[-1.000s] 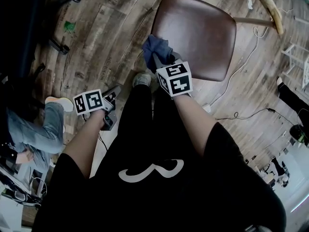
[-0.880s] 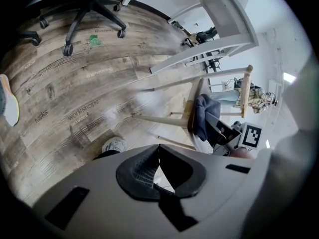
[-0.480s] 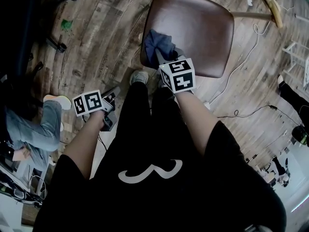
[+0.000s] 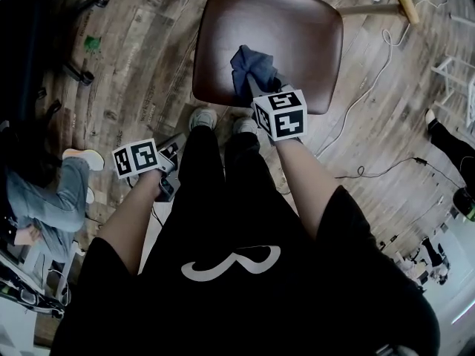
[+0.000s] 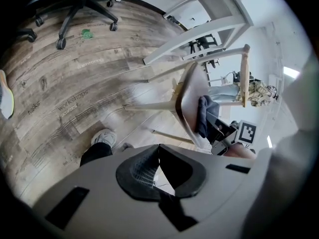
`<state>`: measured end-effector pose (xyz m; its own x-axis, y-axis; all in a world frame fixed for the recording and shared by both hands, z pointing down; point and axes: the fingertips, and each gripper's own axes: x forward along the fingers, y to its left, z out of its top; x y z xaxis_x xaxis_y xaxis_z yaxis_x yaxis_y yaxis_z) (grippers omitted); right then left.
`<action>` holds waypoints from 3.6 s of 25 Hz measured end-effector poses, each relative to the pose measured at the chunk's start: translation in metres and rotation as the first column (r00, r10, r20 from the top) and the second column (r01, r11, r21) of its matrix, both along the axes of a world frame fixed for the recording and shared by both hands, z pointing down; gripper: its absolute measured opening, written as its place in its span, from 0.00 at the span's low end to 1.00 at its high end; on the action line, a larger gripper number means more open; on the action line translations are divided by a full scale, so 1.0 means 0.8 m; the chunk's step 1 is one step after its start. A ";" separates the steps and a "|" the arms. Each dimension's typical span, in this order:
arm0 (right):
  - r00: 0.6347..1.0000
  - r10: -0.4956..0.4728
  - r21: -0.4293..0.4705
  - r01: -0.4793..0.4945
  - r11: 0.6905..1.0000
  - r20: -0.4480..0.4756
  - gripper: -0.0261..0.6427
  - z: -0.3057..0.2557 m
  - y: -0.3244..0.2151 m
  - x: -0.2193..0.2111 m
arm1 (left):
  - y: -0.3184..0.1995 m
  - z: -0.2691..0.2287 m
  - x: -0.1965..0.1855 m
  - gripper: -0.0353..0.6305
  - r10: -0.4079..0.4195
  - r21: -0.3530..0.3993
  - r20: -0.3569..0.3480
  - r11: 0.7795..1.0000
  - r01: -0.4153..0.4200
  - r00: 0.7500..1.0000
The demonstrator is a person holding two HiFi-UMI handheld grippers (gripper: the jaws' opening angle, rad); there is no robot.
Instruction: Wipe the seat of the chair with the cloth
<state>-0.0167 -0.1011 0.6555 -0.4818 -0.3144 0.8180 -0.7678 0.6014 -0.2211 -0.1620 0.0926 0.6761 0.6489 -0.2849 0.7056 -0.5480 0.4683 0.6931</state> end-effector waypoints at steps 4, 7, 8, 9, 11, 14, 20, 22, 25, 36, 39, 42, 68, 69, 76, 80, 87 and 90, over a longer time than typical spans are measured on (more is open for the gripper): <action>1.000 0.016 0.005 -0.016 1.000 -0.002 0.11 0.001 -0.004 0.032 | -0.005 0.001 0.025 0.07 0.007 0.001 0.003 1.000 -0.007 1.000; 0.999 0.032 0.004 -0.032 0.999 -0.008 0.11 0.002 -0.004 0.060 | -0.006 0.000 0.049 0.07 0.020 0.002 -0.003 1.000 -0.020 1.000; 0.999 0.038 0.004 -0.038 0.999 -0.010 0.11 0.002 -0.004 0.069 | -0.007 0.000 0.056 0.07 0.027 0.003 -0.005 1.000 -0.027 1.000; 0.999 0.044 0.004 -0.044 0.999 -0.012 0.11 0.002 -0.005 0.078 | -0.009 -0.001 0.064 0.07 0.034 0.003 -0.007 0.999 -0.034 0.999; 0.998 0.059 0.006 -0.059 0.998 -0.015 0.11 0.002 -0.007 0.095 | -0.012 -0.001 0.076 0.07 0.047 0.004 -0.010 0.999 -0.047 0.999; 0.996 0.084 0.010 -0.084 0.996 -0.024 0.11 0.003 -0.006 0.122 | -0.015 0.000 0.092 0.07 0.065 0.006 -0.009 0.998 -0.065 0.998; 0.991 0.129 0.029 -0.128 0.991 -0.048 0.11 0.003 -0.006 0.182 | -0.021 -0.001 0.121 0.07 0.095 0.010 -0.001 0.995 -0.095 0.995; 0.986 0.155 0.030 -0.153 0.988 -0.055 0.11 0.003 -0.006 0.204 | -0.021 -0.001 0.130 0.07 0.103 0.010 0.001 0.995 -0.103 0.995; 0.979 0.192 0.030 -0.190 0.981 -0.063 0.11 0.004 -0.006 0.235 | -0.022 -0.002 0.143 0.07 0.109 0.013 0.004 0.994 -0.109 0.994; 0.974 0.217 0.022 -0.216 0.976 -0.062 0.11 0.010 -0.006 0.302 | -0.036 -0.013 0.193 0.07 0.049 0.062 0.008 0.997 -0.050 0.999; 0.975 0.222 0.000 -0.222 0.975 -0.026 0.11 0.005 -0.005 0.303 | -0.042 -0.031 0.199 0.07 0.036 0.091 0.001 0.995 -0.036 0.999; 0.974 0.228 0.002 -0.228 0.974 0.009 0.11 -0.016 -0.004 0.304 | -0.051 -0.056 0.202 0.07 0.037 0.130 -0.004 0.991 -0.036 0.999; 0.863 -0.085 0.281 -0.068 0.957 0.499 0.11 -0.516 0.271 0.147 | 0.049 -0.532 0.155 0.07 0.257 0.790 0.098 0.567 -0.232 0.961; 0.863 -0.116 0.312 -0.050 0.949 0.492 0.11 -0.535 0.289 0.138 | 0.062 -0.553 0.150 0.07 0.259 0.805 0.107 0.544 -0.236 0.960; 0.849 -0.276 0.490 0.023 0.871 0.450 0.11 -0.643 0.396 0.096 | 0.143 -0.672 0.134 0.07 0.270 0.890 0.203 0.350 -0.292 0.941; 0.824 -0.279 0.519 -0.021 0.854 0.493 0.11 -0.683 0.441 0.089 | 0.187 -0.704 0.130 0.07 0.267 0.903 0.254 0.278 -0.327 0.930; 0.789 -0.273 0.492 -0.042 0.870 0.551 0.11 -0.712 0.466 0.086 | 0.213 -0.741 0.133 0.07 0.268 0.921 0.210 0.270 -0.282 0.940; 0.785 -0.275 0.497 -0.048 0.866 0.555 0.11 -0.722 0.463 0.091 | 0.212 -0.757 0.140 0.07 0.267 0.929 0.192 0.262 -0.263 0.944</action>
